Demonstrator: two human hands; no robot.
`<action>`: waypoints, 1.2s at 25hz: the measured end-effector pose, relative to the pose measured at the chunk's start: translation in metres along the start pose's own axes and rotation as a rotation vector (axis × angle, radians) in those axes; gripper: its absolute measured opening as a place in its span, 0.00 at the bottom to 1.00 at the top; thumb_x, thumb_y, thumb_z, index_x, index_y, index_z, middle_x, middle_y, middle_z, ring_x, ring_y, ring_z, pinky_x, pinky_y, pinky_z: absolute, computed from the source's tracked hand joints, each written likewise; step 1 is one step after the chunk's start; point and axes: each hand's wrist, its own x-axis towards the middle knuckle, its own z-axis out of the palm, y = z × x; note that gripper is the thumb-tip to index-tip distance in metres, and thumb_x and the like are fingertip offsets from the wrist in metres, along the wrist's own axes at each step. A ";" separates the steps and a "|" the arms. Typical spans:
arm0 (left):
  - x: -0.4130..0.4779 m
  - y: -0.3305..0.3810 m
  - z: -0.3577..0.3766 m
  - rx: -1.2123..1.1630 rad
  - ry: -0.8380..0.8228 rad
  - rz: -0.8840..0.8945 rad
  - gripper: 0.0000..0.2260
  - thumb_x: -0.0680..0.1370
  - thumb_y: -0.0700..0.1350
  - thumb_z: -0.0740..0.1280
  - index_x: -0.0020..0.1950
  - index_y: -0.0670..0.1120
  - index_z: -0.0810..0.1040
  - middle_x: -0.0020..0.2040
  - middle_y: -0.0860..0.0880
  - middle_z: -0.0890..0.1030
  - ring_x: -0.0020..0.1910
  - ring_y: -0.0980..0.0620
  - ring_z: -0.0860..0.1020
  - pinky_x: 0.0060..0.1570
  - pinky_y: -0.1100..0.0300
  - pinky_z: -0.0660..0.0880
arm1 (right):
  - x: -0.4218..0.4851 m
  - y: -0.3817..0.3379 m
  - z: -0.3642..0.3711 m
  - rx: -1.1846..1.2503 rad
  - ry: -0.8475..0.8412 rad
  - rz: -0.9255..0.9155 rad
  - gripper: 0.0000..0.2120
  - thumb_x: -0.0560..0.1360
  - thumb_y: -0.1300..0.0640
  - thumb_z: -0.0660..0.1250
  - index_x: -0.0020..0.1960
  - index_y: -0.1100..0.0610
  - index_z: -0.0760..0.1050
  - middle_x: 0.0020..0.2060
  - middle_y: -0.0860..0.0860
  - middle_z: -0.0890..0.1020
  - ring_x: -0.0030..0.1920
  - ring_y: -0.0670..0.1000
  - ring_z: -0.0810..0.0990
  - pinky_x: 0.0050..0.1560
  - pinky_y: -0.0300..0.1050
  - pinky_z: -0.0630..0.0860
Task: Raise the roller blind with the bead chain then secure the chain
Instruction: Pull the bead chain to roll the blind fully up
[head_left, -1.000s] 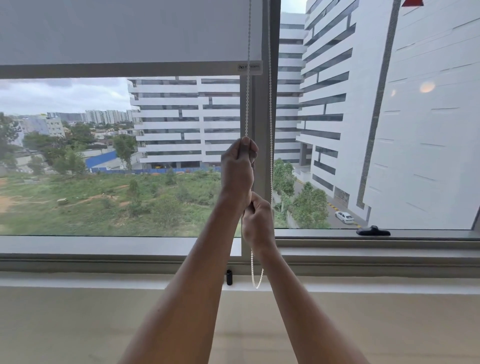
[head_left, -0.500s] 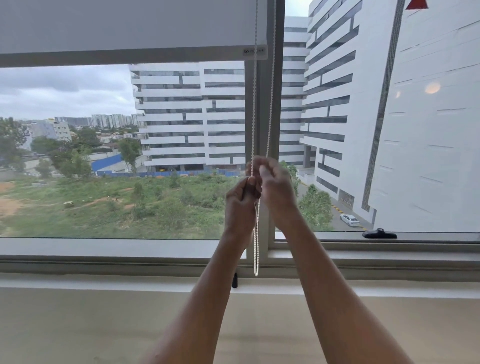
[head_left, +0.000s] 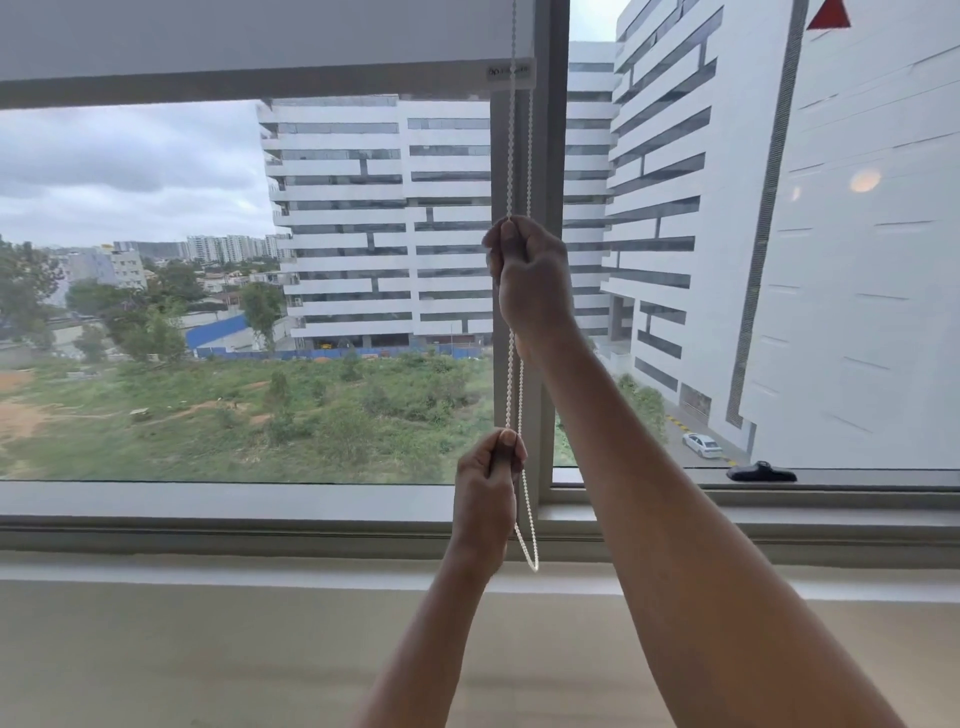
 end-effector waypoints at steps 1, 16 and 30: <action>-0.002 -0.003 -0.001 0.004 -0.003 -0.016 0.17 0.87 0.34 0.59 0.39 0.44 0.74 0.33 0.53 0.71 0.34 0.56 0.67 0.38 0.64 0.65 | -0.005 0.002 0.000 -0.003 0.000 0.004 0.15 0.86 0.64 0.57 0.45 0.62 0.78 0.30 0.48 0.72 0.28 0.41 0.67 0.29 0.37 0.63; 0.102 0.148 0.018 0.166 -0.004 0.155 0.24 0.90 0.54 0.52 0.65 0.41 0.83 0.62 0.42 0.87 0.58 0.48 0.84 0.58 0.53 0.79 | -0.064 0.034 -0.017 0.023 0.039 0.072 0.16 0.85 0.66 0.58 0.41 0.61 0.76 0.30 0.48 0.71 0.30 0.41 0.66 0.31 0.33 0.64; 0.155 0.246 0.069 -0.251 -0.215 0.218 0.20 0.90 0.42 0.55 0.40 0.45 0.76 0.29 0.53 0.70 0.26 0.57 0.62 0.28 0.61 0.57 | -0.095 0.053 -0.025 0.038 -0.015 0.149 0.16 0.86 0.66 0.57 0.42 0.61 0.76 0.31 0.48 0.70 0.30 0.42 0.65 0.31 0.34 0.64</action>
